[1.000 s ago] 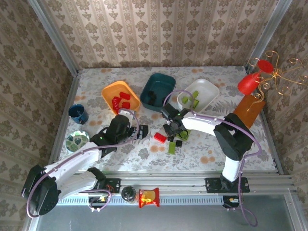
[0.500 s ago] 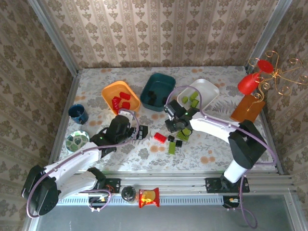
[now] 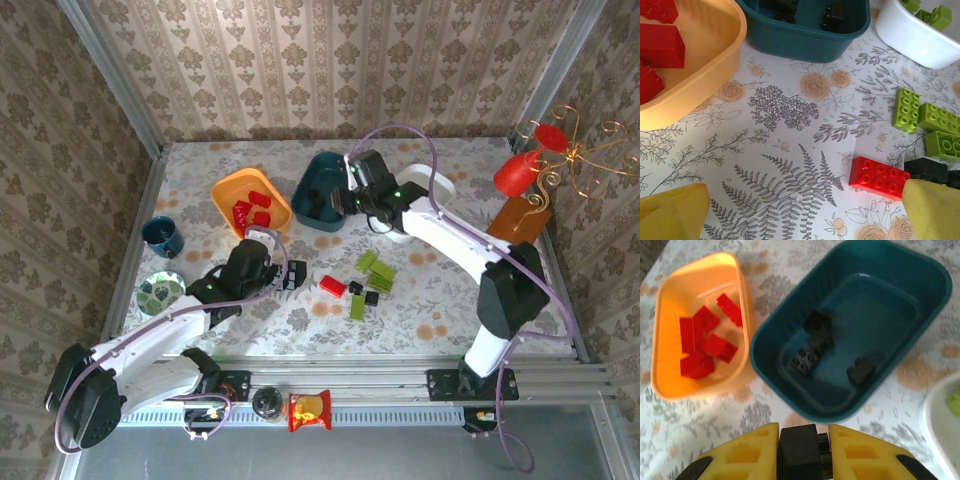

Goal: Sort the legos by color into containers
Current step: Place the lego in the container.

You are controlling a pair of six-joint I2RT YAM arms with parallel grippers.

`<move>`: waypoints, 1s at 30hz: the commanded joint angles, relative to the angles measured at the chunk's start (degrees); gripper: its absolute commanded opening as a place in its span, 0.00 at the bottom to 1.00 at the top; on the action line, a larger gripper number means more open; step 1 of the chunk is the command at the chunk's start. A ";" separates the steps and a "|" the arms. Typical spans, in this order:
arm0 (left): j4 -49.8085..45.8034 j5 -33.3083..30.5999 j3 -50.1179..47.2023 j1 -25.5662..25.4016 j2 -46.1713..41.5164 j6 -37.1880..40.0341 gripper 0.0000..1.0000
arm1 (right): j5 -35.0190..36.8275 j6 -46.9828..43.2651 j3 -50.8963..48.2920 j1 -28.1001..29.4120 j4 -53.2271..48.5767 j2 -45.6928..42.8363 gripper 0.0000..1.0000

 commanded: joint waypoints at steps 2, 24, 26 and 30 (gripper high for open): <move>-1.48 -0.15 -0.43 0.41 -1.56 -1.63 1.00 | -2.45 2.07 6.66 -0.70 0.23 7.80 0.17; -1.48 2.61 0.27 0.26 1.54 -1.01 1.00 | -1.24 3.57 18.70 -2.15 -4.02 19.65 0.63; -1.23 3.13 0.54 0.19 1.92 -0.86 1.00 | -1.26 3.69 17.21 -2.03 -3.39 17.63 0.64; -1.11 5.33 1.85 0.11 3.43 0.23 1.00 | -1.05 4.58 10.87 -1.77 -1.62 10.86 0.66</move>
